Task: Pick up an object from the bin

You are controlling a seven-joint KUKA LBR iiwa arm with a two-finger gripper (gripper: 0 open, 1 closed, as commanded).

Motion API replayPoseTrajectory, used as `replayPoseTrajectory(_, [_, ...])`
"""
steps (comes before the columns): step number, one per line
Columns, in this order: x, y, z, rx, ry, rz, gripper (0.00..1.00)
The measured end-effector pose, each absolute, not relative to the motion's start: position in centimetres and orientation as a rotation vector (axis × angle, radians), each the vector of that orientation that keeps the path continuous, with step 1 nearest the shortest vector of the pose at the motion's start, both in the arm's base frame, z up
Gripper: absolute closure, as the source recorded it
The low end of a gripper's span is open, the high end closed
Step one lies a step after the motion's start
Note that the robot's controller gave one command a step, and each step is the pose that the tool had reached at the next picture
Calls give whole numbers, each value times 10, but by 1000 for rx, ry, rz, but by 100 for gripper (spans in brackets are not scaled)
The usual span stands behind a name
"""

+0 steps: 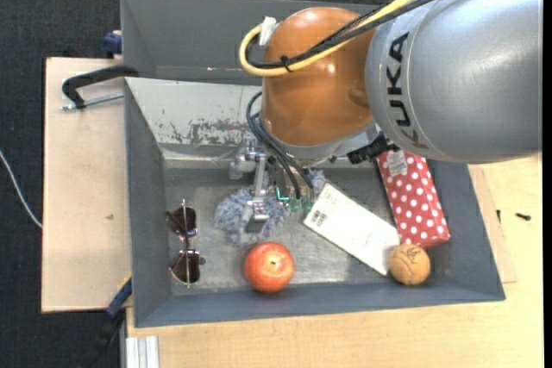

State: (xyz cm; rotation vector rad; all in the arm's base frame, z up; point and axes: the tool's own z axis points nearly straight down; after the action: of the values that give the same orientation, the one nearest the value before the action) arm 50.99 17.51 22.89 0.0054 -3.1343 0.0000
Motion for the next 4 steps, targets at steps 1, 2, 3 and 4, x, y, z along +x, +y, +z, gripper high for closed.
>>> replayPoseTrajectory(1, [512,174,234,1,-3143,-3,0])
replayPoseTrajectory(2, [531,149,167,94,-3147,-3,0])
replayPoseTrajectory(3, [550,119,77,184,-3141,-2,0])
replayPoseTrajectory(4, [572,118,72,395,-3121,-7,0])
